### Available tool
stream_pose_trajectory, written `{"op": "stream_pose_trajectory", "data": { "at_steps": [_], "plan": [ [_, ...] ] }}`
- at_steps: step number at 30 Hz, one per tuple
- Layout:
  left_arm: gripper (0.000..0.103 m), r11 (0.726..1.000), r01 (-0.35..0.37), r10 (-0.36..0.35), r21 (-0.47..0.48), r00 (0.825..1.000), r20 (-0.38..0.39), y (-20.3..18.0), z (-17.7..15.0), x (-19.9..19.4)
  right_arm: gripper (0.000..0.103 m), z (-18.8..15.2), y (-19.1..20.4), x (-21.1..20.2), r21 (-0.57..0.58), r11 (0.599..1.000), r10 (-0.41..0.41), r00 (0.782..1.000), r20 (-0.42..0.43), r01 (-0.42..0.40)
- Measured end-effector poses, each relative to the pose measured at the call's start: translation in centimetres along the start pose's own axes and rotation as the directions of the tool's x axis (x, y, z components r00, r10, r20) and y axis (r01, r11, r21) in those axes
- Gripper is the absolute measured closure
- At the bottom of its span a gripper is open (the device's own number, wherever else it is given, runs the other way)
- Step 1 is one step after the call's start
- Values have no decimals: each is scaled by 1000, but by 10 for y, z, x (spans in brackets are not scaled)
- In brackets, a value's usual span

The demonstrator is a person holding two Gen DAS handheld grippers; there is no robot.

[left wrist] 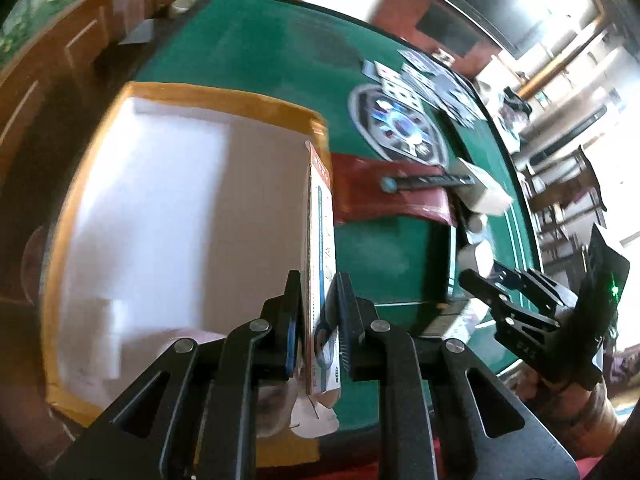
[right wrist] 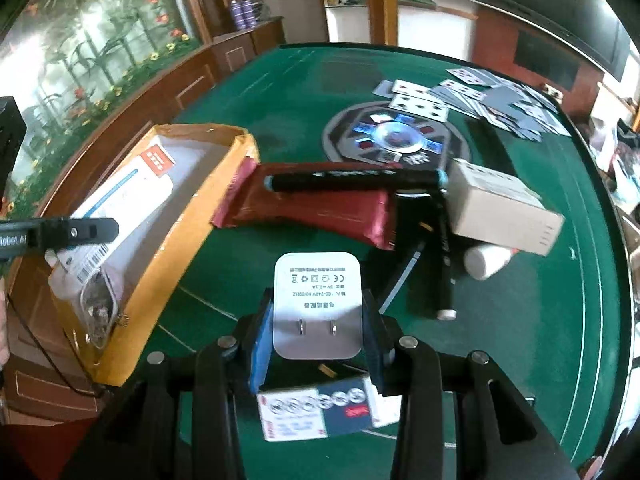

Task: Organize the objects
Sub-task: 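Carry the long box with the left tool while the right tool carries the charger toward the tray, then lower the long box into the tray with the left tool while the right tool releases the charger there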

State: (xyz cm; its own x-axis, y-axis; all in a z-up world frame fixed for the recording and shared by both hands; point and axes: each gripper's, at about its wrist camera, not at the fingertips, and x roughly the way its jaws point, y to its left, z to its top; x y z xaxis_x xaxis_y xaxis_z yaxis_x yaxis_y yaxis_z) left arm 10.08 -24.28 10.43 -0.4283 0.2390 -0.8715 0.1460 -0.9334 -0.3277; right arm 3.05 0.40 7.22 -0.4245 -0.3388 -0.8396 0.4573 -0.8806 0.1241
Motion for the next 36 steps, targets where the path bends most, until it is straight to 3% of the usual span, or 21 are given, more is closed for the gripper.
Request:
{"op": "stream_pose_trajectory", "data": {
  "at_steps": [10, 15, 24, 36],
  "plan": [
    [87, 989, -81, 89, -120, 994, 62, 76, -9, -27, 64, 14, 39, 9, -84, 995, 57, 998, -6, -58],
    [87, 984, -97, 105, -150, 993, 45, 97, -21, -22, 64, 20, 62, 13, -127, 987, 95, 995, -15, -96],
    [87, 985, -123, 122, -119, 992, -19, 112, -41, 0, 64, 30, 101, 24, -202, 969, 134, 990, -41, -140],
    [87, 993, -97, 96, -73, 995, -26, 114, -62, -5, 64, 47, 140, 54, -252, 943, 195, 975, -109, -217]
  ]
}}
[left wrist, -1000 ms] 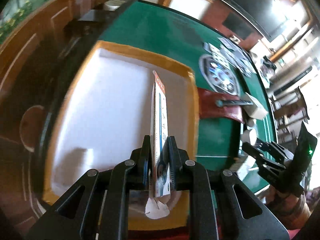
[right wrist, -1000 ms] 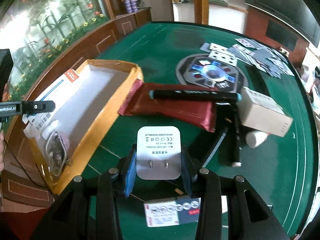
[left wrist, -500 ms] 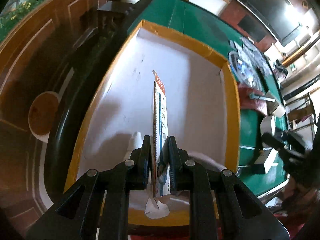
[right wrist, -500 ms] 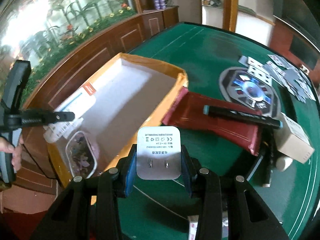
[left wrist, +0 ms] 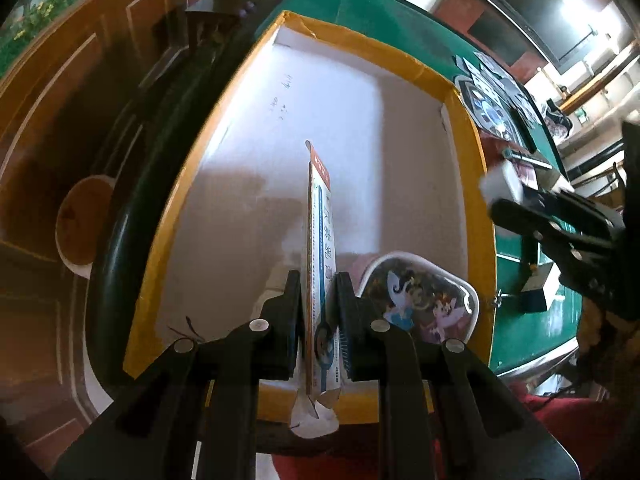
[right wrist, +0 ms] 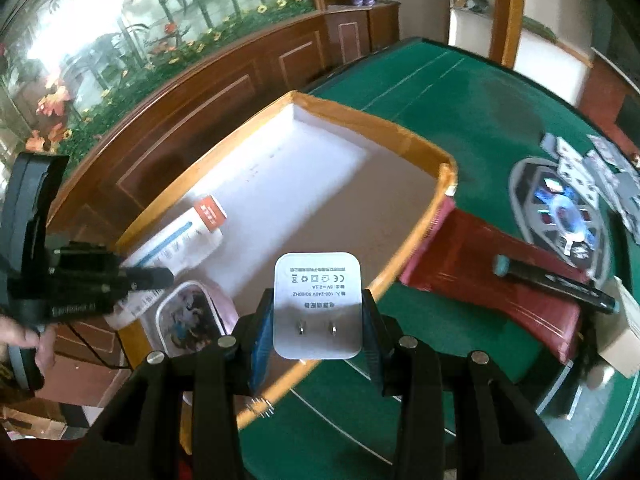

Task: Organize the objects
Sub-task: 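Lower the long box into the tray with the left tool while the right tool releases the charger there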

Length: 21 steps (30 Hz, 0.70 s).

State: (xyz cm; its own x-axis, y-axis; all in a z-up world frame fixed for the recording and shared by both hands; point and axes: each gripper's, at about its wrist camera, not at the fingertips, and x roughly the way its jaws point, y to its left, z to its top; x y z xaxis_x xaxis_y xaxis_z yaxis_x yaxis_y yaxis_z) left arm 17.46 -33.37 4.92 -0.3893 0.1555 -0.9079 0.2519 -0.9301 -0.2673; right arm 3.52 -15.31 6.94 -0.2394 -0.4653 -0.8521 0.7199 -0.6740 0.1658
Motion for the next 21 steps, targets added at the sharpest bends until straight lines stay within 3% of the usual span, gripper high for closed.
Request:
{"op": "stream_pose_trajectory", "data": {
  "at_steps": [4, 12, 18, 21],
  "plan": [
    [87, 1000, -17, 17, 25, 1000, -12, -2, -5, 6, 64, 9, 9, 19, -35, 999, 27, 999, -29, -28],
    [87, 1000, -2, 2, -14, 1000, -20, 9, -12, 11, 64, 12, 29, 50, -170, 985, -2, 997, -83, -12],
    [87, 999, 19, -20, -51, 1000, -18, 16, -13, 13, 64, -6, 42, 55, -219, 970, 78, 987, -142, -108],
    [87, 999, 15, -16, -49, 1000, -19, 16, -12, 13, 64, -7, 40, 53, -213, 970, 90, 987, -133, -117]
  ]
}}
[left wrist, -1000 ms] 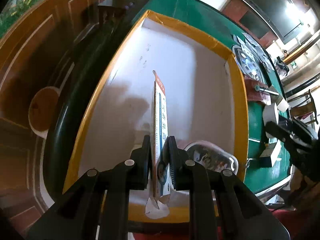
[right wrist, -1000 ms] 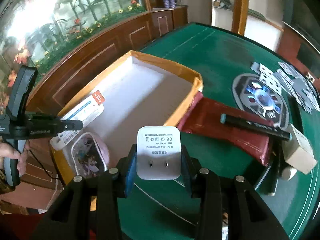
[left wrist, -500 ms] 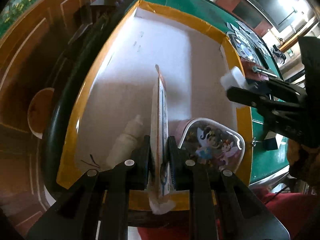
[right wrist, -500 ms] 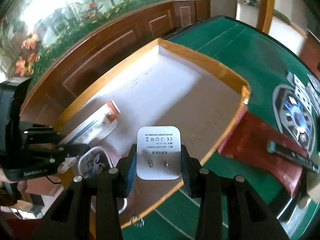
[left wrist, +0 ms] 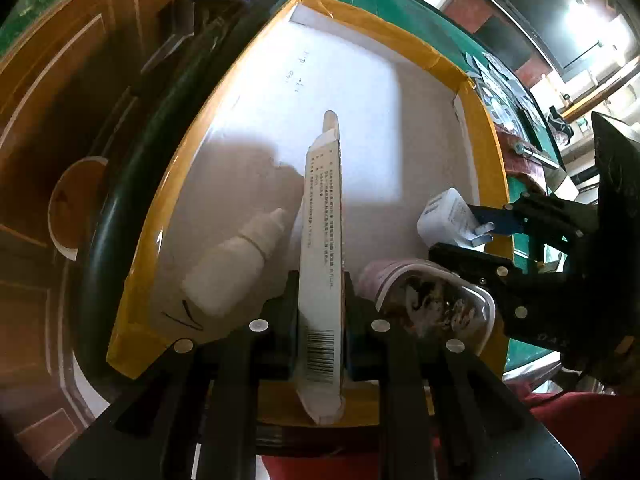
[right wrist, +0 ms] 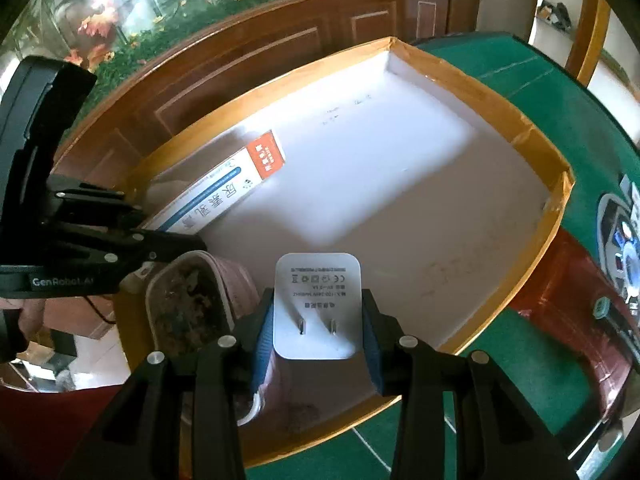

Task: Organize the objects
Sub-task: 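Lower the long box into the tray with the left tool while the right tool releases the charger there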

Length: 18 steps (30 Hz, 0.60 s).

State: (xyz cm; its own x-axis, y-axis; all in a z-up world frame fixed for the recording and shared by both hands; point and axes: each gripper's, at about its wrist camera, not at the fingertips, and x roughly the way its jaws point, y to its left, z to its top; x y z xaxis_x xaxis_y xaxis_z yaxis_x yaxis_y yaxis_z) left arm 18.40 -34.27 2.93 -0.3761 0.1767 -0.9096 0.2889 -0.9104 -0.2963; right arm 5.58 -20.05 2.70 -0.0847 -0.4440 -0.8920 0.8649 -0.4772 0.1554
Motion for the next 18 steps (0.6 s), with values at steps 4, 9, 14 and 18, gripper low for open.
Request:
{"op": "stream_pose_trajectory", "data": {
  "at_steps": [4, 9, 14, 18],
  "plan": [
    [87, 1000, -2, 2, -12, 1000, 4, -1, 1, 1, 64, 0, 0, 0, -15, 1000, 0, 1000, -5, 0],
    [87, 1000, -17, 18, -25, 1000, 5, -4, 0, 2, 64, 1, 3, 3, -26, 999, -21, 1000, -15, 21],
    [85, 999, -28, 28, -37, 1000, 6, -4, -4, 1, 64, -2, 4, 0, -43, 999, -20, 1000, -20, 19],
    [77, 998, -52, 53, -36, 999, 6, -7, -6, -2, 64, -3, 2, -4, -45, 999, -16, 1000, -20, 16]
  ]
}}
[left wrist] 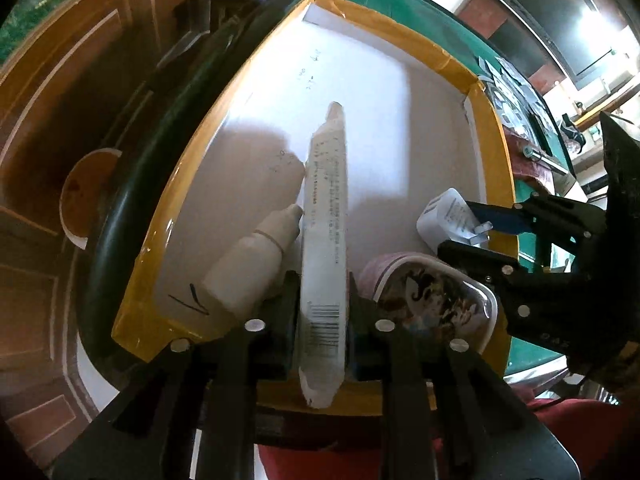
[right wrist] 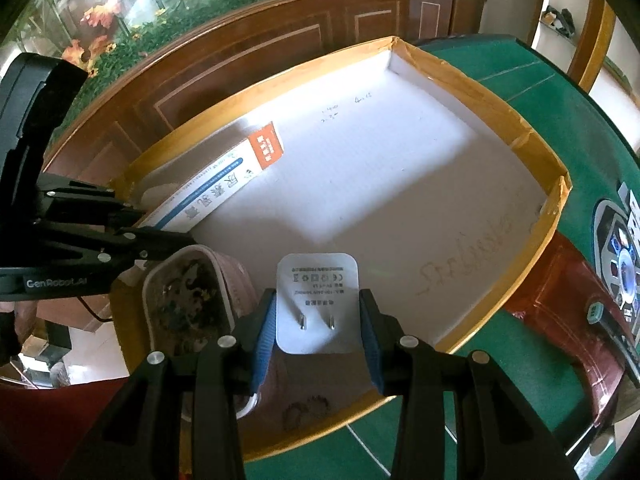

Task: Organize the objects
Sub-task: 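Lower the long box into the tray with the left tool while the right tool releases the charger there, then grasp the white medicine box with blue and red print with the right tool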

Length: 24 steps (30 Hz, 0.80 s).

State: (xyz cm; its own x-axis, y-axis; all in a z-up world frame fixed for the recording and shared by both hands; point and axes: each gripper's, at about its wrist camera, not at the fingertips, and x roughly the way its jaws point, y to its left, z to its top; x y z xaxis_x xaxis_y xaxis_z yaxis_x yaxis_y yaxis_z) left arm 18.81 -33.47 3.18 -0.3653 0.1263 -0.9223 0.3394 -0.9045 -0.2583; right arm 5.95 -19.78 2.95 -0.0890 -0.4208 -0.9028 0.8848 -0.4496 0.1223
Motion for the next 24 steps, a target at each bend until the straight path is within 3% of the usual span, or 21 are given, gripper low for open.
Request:
{"op": "stream_pose_trajectory", "data": {
  "at_steps": [1, 2, 3, 8, 12, 16, 21, 24],
  "plan": [
    [71, 1000, -13, 13, 1, 1000, 4, -1, 0, -2, 64, -1, -1, -1, 3, 1000, 3, 1000, 2, -3],
    [54, 999, -34, 34, -2, 999, 6, -1, 0, -4, 62, -2, -2, -3, 7, 1000, 8, 1000, 6, -8],
    [44, 999, -47, 48, -9, 999, 9, 0, -1, -6, 60, -3, -2, -5, 13, 1000, 12, 1000, 10, -12],
    [43, 997, -25, 28, -67, 999, 39, 10, -8, -24, 40, -16, -9, -29, 67, 997, 19, 996, 87, -25],
    [43, 998, -28, 31, -56, 998, 54, 5, -8, -34, 27, -31, -19, -52, 138, 990, 17, 987, 160, -39],
    [43, 999, -33, 33, -4, 996, 82, -15, 4, -42, 26, -47, -35, -63, 218, 975, 2, 986, 165, -38],
    [42, 994, 27, -36, 102, 996, 87, -56, 28, -41, 26, -73, -62, -72, 346, 938, -48, 985, 166, -13],
    [42, 977, 60, -75, 204, 995, 64, -89, 42, -33, 26, -90, -75, -81, 409, 912, -89, 983, 163, 15]
  ]
}}
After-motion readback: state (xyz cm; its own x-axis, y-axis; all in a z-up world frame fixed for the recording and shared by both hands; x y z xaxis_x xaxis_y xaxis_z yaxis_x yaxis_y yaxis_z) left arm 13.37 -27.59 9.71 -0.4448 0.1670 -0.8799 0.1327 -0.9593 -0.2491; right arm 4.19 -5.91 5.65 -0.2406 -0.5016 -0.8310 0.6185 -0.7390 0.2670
